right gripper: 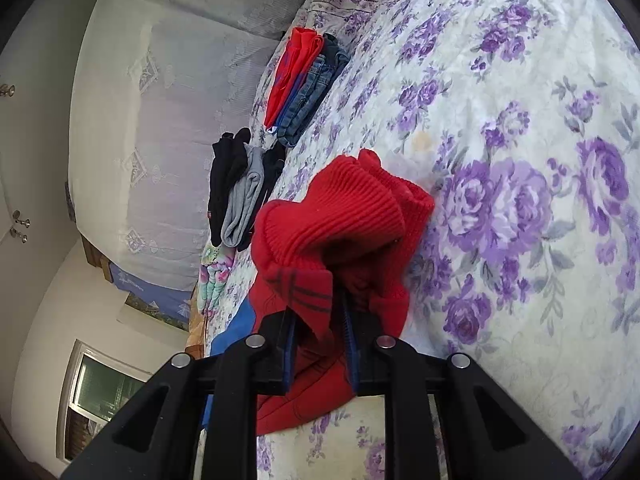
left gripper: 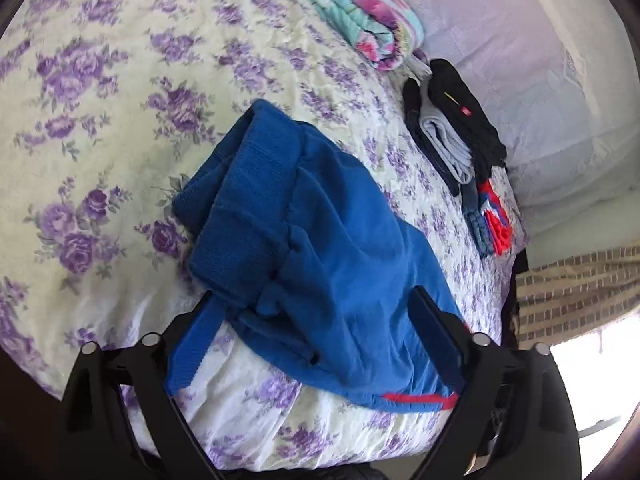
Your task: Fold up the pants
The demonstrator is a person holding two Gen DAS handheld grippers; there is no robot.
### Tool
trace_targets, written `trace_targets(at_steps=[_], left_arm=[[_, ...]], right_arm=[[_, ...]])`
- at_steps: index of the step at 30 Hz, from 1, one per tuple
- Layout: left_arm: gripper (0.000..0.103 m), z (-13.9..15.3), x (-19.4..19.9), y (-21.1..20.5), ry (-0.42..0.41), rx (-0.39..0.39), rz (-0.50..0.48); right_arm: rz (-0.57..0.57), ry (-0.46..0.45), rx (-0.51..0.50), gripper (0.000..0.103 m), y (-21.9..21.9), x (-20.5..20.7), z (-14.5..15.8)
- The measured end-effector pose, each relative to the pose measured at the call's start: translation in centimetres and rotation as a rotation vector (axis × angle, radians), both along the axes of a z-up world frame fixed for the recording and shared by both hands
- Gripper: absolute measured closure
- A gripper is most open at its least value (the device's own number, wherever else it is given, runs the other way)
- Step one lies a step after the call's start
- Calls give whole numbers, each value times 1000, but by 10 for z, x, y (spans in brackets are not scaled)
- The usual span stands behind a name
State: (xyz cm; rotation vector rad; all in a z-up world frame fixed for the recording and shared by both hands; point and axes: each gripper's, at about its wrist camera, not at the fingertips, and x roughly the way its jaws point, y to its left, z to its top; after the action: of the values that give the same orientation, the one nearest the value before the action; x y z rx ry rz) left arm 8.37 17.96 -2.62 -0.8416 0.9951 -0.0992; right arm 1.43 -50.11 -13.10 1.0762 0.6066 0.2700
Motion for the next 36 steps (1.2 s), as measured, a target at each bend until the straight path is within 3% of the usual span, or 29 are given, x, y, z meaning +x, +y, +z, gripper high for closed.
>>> trace_targets(at_steps=[4, 10, 13, 14, 15, 16, 17, 18, 20, 21, 22, 24, 26, 27, 31, 34, 36], left_arm=[[77, 14, 14, 13, -78, -17, 14], [83, 56, 16, 0, -299, 128, -51], [83, 36, 12, 6, -281, 183, -54], [83, 13, 18, 13, -224, 202, -56], [83, -14, 23, 23, -139, 170, -47], [84, -31, 21, 34, -127, 77, -34], [84, -38, 11, 49, -196, -50, -18], [84, -37, 6, 55, -196, -94, -27], [72, -26, -8, 65, -191, -124, -14], [50, -16, -16, 69, -189, -83, 16], [38, -6, -24, 71, -191, -18, 53], [34, 23, -39, 65, -216, 150, 89], [25, 51, -45, 47, -276, 235, 60], [15, 59, -44, 39, -296, 254, 39], [10, 70, -24, -17, -323, 430, -82], [10, 46, 4, -49, -249, 538, -144], [10, 22, 17, -51, -180, 563, -143]], right_arm=[[0, -1, 0, 83, 0, 0, 0], [3, -5, -8, 83, 0, 1, -1], [5, -4, -7, 83, 1, 2, -1], [5, -3, -8, 83, 0, 1, -1], [8, -2, -8, 83, 0, 2, -1], [13, 0, -8, 83, 0, 2, -1], [15, 2, -8, 83, 1, 3, -1], [17, 5, -6, 83, 0, 3, -1], [17, 14, -7, 83, 0, 6, 0], [16, 16, -7, 83, 0, 6, 0], [15, 18, -10, 83, 0, 6, 0], [15, 17, -13, 82, 0, 7, 1], [13, 22, -11, 82, 0, 8, 1], [14, 26, -8, 82, 0, 8, 1], [9, 49, -61, 82, 3, 11, 13], [4, 34, -216, 84, 7, 11, 31], [24, 58, -225, 89, 2, 14, 28]])
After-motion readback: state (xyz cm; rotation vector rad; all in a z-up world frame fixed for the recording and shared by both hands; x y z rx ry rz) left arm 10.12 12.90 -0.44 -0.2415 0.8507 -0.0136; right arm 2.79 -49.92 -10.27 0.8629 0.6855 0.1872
